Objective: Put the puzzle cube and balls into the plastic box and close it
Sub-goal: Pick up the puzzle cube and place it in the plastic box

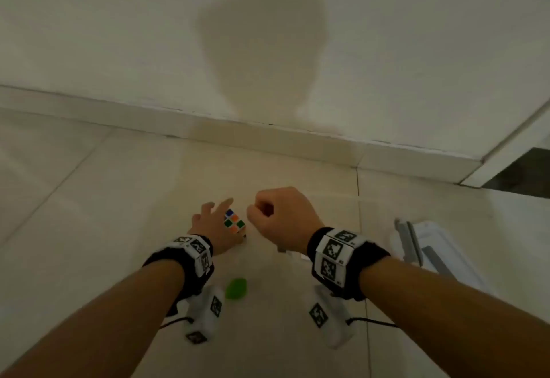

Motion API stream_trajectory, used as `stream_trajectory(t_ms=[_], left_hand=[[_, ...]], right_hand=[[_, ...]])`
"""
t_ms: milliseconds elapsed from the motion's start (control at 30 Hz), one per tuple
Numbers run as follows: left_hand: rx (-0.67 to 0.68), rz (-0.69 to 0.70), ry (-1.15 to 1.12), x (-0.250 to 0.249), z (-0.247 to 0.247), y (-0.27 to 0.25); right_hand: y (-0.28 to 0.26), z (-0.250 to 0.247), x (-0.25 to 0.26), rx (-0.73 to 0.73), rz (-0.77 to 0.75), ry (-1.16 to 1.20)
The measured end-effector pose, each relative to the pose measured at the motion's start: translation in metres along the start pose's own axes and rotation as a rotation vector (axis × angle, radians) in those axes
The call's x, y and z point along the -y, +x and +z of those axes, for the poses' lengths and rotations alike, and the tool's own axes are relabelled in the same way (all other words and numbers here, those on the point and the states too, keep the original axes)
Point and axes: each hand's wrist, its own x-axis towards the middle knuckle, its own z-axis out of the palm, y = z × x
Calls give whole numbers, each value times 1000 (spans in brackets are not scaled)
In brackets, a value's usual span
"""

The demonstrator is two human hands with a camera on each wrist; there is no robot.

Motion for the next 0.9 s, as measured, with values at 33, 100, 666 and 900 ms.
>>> stream_trajectory(t_ms=[33,100,666,900], left_hand=[[59,2,50,-1,5,0],[104,29,177,-9,16,1],[117,189,-1144,-64,-81,-27],[223,264,-1130,-67,-82,-37]], right_hand=[[-3,-2,-5,-10,4,10],[-10,-11,-17,-21,42,11],[7,-54,-27,94,610,882],[7,-50,-21,85,544,935]])
